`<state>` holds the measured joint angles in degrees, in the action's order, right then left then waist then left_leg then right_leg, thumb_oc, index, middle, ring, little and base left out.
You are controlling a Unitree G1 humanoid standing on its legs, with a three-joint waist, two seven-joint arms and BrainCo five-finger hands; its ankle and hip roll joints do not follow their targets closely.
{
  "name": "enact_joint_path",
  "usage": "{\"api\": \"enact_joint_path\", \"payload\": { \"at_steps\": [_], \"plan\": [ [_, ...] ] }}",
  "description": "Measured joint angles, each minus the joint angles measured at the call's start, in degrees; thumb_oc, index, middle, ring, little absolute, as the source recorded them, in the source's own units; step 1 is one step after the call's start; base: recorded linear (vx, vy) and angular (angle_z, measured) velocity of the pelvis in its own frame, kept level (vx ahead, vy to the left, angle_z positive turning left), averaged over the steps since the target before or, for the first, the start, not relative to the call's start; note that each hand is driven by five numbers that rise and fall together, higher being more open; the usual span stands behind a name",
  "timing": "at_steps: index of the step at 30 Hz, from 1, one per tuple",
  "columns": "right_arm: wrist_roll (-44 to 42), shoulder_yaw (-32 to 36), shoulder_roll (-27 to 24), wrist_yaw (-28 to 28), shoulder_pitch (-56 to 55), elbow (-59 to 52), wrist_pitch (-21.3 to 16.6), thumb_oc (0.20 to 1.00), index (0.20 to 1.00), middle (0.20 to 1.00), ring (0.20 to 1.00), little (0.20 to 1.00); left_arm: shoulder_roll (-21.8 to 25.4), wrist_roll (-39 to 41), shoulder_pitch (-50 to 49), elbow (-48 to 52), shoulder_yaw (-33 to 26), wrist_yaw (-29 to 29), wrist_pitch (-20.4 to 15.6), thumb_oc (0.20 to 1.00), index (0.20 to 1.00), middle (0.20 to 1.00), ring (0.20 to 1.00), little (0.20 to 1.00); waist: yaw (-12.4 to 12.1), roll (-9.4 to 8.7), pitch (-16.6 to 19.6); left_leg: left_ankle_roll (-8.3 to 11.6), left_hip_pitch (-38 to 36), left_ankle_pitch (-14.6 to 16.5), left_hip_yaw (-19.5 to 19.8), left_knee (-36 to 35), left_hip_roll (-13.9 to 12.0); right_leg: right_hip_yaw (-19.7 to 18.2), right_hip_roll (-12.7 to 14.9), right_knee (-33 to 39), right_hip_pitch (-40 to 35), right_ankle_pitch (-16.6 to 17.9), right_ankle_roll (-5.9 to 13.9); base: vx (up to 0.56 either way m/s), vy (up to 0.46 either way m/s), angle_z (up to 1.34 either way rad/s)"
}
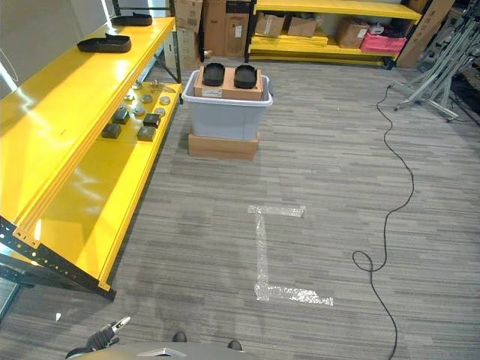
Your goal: Move parts from the plastic box to the shelf.
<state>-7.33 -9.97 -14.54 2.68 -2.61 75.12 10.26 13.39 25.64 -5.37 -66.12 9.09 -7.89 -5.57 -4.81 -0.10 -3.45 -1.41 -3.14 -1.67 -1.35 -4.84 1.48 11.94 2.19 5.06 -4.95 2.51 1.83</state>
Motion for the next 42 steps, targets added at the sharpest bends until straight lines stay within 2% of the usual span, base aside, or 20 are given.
{"api": "enact_joint_path", "payload": {
  "at_steps": [11,15,22,28,34,39,42],
  "plan": [
    [0.61,-0.01,0.02,0.00,-0.08,0.03,0.14,1.000,1.000,1.000,1.000,1.000,0.04,-0.62,0.11,-0.01,-0.04,0.67,0.46,1.000,1.000,1.000,1.000,1.000,0.16,-0.06,1.15,0.04,-0.35,0.02,0.05,-0.01,0.00,0.17,0.01,-0.13,-0.39,0.02,-0.02,0.00,0.000,0.00],
    [0.81,-0.12,0.02,-0.02,-0.07,0.03,0.99,1.000,1.000,1.000,1.000,1.000,0.04,-3.36,0.12,-0.39,0.00,4.09,1.23,1.000,1.000,1.000,1.000,1.000,0.23,-0.10,1.29,0.05,-0.35,0.01,0.00,-0.01,0.00,0.09,0.01,-0.13,-0.39,0.06,-0.05,0.00,0.000,0.00],
    [-0.32,-0.09,0.06,-0.10,-0.39,0.38,5.24,1.000,1.000,1.000,1.000,1.000,0.06,-8.80,0.87,-3.77,0.11,11.43,6.73,1.000,1.000,1.000,1.000,1.000,0.48,-0.56,1.76,0.03,-1.04,0.12,-0.07,-0.02,0.02,0.06,0.05,-0.22,-1.06,0.06,-0.02,0.03,0.004,0.00],
    [-0.30,-0.06,0.28,-0.07,-0.62,0.34,6.23,1.000,1.000,1.000,1.000,1.000,0.07,-9.04,1.36,-4.28,0.24,12.64,7.84,1.000,1.000,1.000,1.000,1.000,0.62,-0.90,2.13,0.01,-1.05,0.12,-0.12,-0.03,0.02,-0.02,0.08,-0.30,-1.05,0.05,-0.04,0.01,0.004,0.00],
    [-2.09,0.05,0.44,0.07,-0.81,0.33,6.26,1.000,1.000,1.000,1.000,1.000,0.05,-9.02,1.31,-4.40,1.14,12.66,10.43,1.000,1.000,1.000,1.000,1.000,1.25,-0.89,2.19,-0.20,-1.08,0.26,-0.20,-0.02,0.04,-0.11,0.09,-0.30,-1.05,0.06,-0.04,0.01,0.002,0.00],
    [-2.46,1.25,0.47,4.02,-0.80,0.66,6.32,1.000,1.000,1.000,1.000,1.000,0.02,-8.96,1.41,-4.96,1.03,13.74,12.44,1.000,1.000,1.000,1.000,1.000,1.70,-0.82,2.24,-0.22,-1.20,0.32,-0.38,-0.02,0.07,-0.31,0.12,-0.31,-1.06,0.04,-0.05,0.06,0.039,-0.02],
    [-2.48,1.59,0.46,4.06,-0.80,0.67,6.32,1.000,1.000,1.000,1.000,1.000,0.02,-8.94,1.39,-4.98,0.98,13.91,13.34,1.000,1.000,1.000,1.000,1.000,1.68,-0.76,2.22,-0.27,-1.28,0.35,-0.33,-0.02,0.15,-0.40,0.19,-0.31,-1.09,0.03,-0.06,0.07,0.083,-0.01]
  ]
}}
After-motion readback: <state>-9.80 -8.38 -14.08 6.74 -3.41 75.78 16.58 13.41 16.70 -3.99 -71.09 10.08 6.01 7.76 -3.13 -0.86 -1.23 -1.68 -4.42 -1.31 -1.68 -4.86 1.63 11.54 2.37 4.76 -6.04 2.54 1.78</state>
